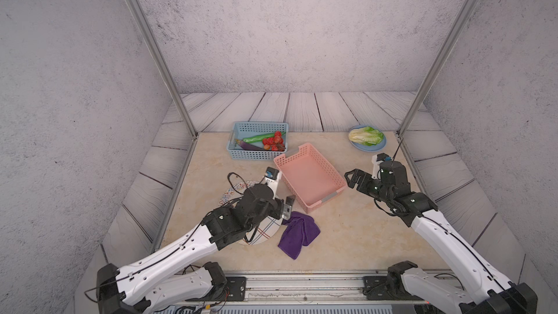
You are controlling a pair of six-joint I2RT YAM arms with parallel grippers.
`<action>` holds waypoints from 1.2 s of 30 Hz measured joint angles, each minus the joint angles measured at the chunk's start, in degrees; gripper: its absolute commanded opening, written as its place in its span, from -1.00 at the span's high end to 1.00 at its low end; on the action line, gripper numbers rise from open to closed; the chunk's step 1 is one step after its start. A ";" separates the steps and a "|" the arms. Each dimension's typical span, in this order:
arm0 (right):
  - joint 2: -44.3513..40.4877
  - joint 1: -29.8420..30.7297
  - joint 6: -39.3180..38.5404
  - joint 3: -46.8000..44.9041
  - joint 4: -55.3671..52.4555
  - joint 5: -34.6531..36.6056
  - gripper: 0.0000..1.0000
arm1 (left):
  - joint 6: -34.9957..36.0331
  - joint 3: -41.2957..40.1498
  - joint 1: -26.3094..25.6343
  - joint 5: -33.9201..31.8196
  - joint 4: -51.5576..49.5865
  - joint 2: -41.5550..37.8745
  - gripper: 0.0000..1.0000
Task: Wipe the wet plate dry
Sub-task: Place the towel at the center of the board, then reset both arms
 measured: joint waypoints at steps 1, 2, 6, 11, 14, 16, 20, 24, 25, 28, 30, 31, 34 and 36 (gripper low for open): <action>-0.31 -1.99 -0.28 0.00 0.09 0.46 -0.98 | 0.24 -0.35 3.80 -0.46 0.96 -0.87 -0.98; -0.55 -4.26 -0.46 -0.02 0.31 0.92 -0.97 | 0.55 -1.14 7.50 -1.18 2.38 -1.62 -0.98; -0.66 -12.63 -1.31 -1.49 2.99 4.22 -0.97 | 3.17 -5.64 14.71 -4.26 7.41 -2.86 -0.98; 0.37 -17.51 -3.67 -8.55 8.00 13.29 -0.98 | 8.39 -9.49 18.12 -10.34 12.35 -0.13 -0.98; 2.69 -19.19 -6.60 -13.79 13.46 18.82 -0.97 | 11.67 -11.87 20.65 -14.25 15.76 1.88 -0.98; 4.92 -19.74 -8.98 -17.38 18.05 22.21 -0.98 | 13.84 -14.08 22.27 -16.33 18.45 2.75 -0.98; 10.69 -19.74 -12.70 -21.00 25.18 25.05 -0.98 | 16.92 -18.78 24.55 -18.99 22.71 3.41 -0.98; 17.88 -19.74 -15.80 -20.70 33.77 25.83 -0.97 | 18.25 -20.85 26.34 -19.78 24.92 3.41 -0.98; 19.21 -19.74 -16.35 -20.61 35.58 25.46 -0.97 | 18.40 -20.90 26.71 -19.78 25.42 3.41 -0.98; 22.40 -19.74 -20.11 -20.59 43.50 21.57 -0.97 | 18.73 -21.24 27.89 -19.71 27.89 3.48 -0.98; 23.52 -19.74 -22.10 -20.33 45.99 18.99 -0.97 | 18.97 -22.36 28.61 -19.56 29.81 3.54 -0.98; 24.17 -19.67 -23.10 -20.48 48.48 17.94 -0.97 | 19.06 -23.15 28.94 -19.45 30.64 3.56 -0.98; 27.69 -17.97 -27.04 -22.67 59.39 15.28 -0.97 | 19.28 -25.55 29.92 -18.67 32.98 3.87 -0.98; 30.88 -16.55 -29.14 -24.02 64.15 13.75 -0.98 | 19.47 -26.45 30.58 -18.14 33.90 4.20 -0.98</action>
